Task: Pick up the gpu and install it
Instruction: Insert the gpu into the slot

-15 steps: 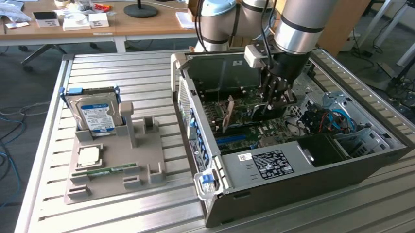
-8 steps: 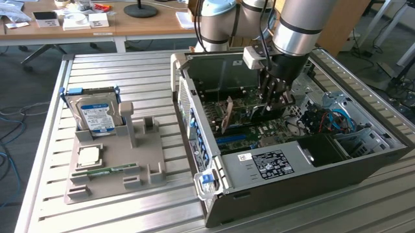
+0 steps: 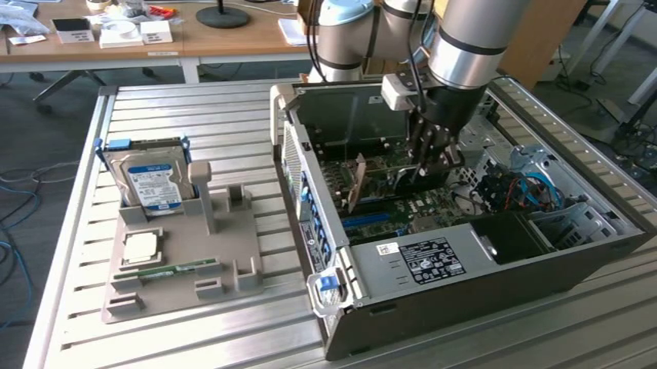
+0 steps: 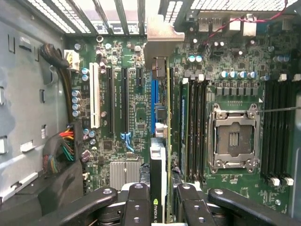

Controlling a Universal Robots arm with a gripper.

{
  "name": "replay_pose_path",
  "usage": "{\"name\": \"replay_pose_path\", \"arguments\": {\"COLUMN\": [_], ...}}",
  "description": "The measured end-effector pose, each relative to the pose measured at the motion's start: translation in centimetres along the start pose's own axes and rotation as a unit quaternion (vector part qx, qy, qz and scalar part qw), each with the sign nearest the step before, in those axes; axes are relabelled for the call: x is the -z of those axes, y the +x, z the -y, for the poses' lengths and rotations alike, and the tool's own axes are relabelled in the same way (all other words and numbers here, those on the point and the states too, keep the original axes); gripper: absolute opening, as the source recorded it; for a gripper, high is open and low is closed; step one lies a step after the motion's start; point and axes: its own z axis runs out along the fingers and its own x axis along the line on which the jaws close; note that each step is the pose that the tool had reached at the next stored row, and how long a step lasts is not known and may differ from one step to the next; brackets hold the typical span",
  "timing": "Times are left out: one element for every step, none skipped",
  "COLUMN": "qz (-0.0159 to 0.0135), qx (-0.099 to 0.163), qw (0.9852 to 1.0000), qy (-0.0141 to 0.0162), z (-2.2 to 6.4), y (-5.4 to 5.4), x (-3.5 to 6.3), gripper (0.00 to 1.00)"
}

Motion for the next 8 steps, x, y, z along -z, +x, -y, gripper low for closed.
{"name": "replay_pose_path", "arguments": {"qz": [0.0, 0.0, 0.0, 0.0, 0.0, 0.0, 0.0, 0.0001], "qx": [0.0, 0.0, 0.0, 0.0, 0.0, 0.0, 0.0, 0.0], "qw": [1.0, 1.0, 1.0, 1.0, 1.0, 1.0, 1.0, 1.0], "qy": [0.0, 0.0, 0.0, 0.0, 0.0, 0.0, 0.0, 0.0001], "z": [-0.1, -0.13, -0.12, -0.12, -0.12, -0.13, -0.16, -0.25], "y": [0.0, 0.0, 0.0, 0.0, 0.0, 0.0, 0.01, 0.01], "x": [-0.01, -0.01, -0.01, -0.01, -0.01, -0.01, -0.02, -0.05], "gripper": [0.27, 0.27, 0.27, 0.27, 0.27, 0.27, 0.27, 0.27]}}
